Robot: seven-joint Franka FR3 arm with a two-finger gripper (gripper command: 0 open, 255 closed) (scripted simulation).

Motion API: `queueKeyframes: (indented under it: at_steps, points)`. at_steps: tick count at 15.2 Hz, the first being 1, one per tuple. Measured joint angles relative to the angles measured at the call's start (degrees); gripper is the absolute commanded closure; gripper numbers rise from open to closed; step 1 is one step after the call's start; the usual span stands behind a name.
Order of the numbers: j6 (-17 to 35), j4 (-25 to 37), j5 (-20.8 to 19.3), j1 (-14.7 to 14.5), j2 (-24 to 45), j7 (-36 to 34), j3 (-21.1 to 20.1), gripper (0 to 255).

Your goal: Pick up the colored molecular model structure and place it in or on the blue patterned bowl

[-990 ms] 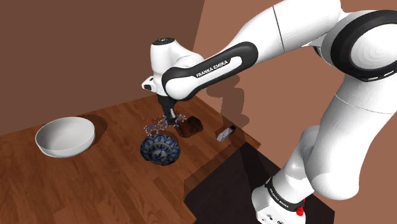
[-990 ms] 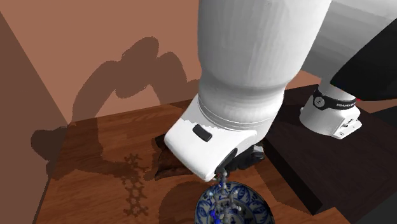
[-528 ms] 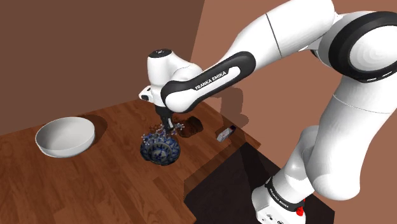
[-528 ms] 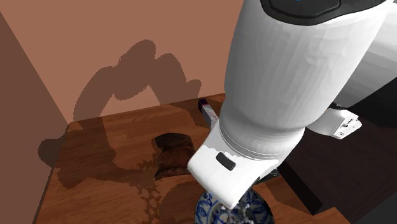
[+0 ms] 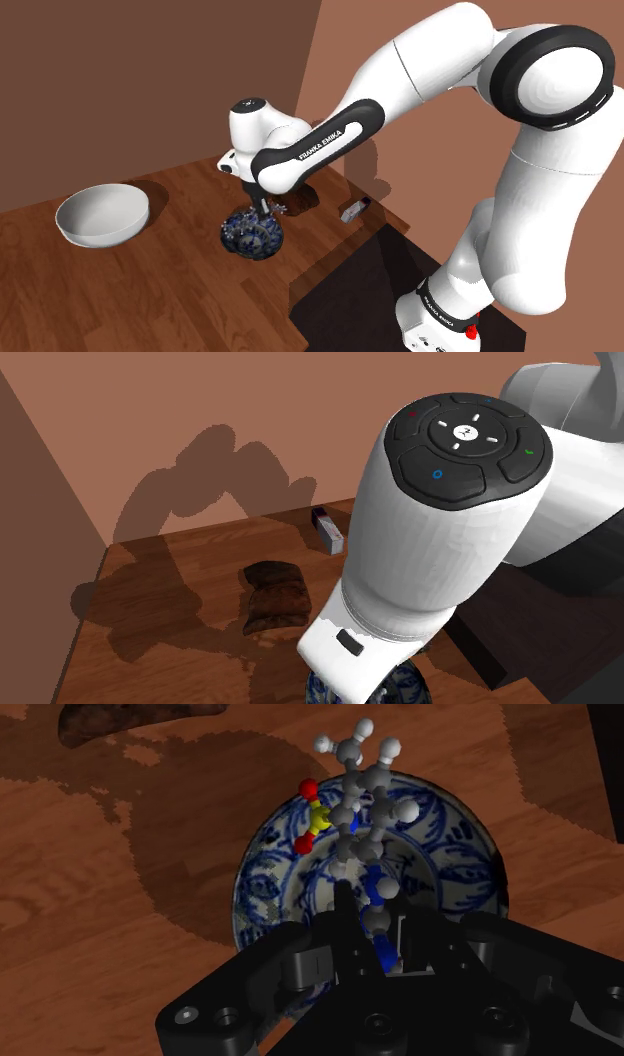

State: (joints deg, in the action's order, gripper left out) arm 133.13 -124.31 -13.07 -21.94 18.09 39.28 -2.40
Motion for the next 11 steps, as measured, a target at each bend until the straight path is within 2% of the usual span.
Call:
queueKeyframes:
  at_steps: [8,9,11]
  points:
    - [1.4,-0.2,-0.3,0.0,1.2,-0.3,0.2,255]
    - [1.4,-0.2,-0.3,0.0,1.2,-0.3,0.2,0]
    - [1.5,-0.2,-0.3,0.0,1.2,-0.3,0.2,0]
